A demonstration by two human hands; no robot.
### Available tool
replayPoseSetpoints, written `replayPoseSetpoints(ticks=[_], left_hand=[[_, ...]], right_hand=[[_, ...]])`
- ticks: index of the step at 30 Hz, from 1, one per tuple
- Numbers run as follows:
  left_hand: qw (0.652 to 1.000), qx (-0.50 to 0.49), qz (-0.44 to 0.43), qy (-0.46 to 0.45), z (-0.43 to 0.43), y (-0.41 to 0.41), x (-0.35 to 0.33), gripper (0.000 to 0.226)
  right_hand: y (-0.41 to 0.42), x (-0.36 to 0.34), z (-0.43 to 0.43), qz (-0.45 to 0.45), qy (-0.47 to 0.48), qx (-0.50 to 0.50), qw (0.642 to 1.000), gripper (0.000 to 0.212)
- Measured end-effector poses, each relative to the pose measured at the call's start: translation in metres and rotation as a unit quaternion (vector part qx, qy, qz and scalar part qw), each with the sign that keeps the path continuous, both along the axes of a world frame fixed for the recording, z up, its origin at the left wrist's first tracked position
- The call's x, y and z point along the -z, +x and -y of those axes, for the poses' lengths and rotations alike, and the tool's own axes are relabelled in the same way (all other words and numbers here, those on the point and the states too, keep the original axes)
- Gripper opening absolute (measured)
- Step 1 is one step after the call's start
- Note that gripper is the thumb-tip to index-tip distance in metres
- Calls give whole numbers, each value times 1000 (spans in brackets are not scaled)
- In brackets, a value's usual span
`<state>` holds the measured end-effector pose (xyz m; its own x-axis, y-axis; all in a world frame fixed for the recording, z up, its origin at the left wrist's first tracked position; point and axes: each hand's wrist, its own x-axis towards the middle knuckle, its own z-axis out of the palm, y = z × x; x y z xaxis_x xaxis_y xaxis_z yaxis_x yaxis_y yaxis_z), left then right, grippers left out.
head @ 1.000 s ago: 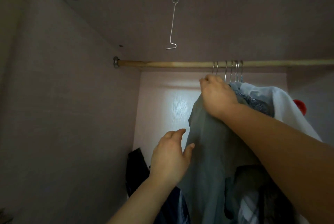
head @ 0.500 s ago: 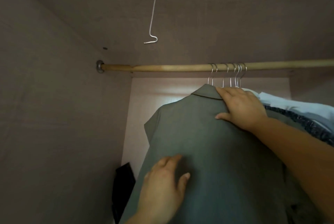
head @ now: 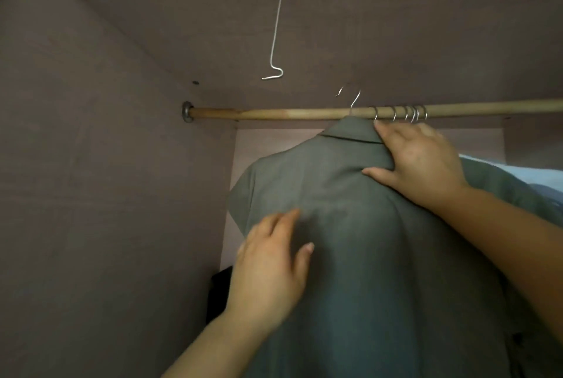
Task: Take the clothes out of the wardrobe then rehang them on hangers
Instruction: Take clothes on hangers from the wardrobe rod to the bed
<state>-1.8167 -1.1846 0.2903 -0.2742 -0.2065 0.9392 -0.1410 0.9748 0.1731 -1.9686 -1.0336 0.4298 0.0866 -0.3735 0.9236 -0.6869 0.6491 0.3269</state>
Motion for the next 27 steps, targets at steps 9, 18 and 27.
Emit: replayPoseSetpoints(ticks=[9, 18, 27], left_hand=[[998, -48, 16, -47, -23, 44, 23, 82], [964, 138, 226, 11, -77, 127, 129, 85], [915, 324, 233, -53, -212, 219, 231, 88]], right_hand=[[78, 128, -44, -7, 77, -15, 997, 73], [207, 259, -135, 96, 56, 65, 992, 65], [393, 375, -282, 235, -4, 234, 944, 67]])
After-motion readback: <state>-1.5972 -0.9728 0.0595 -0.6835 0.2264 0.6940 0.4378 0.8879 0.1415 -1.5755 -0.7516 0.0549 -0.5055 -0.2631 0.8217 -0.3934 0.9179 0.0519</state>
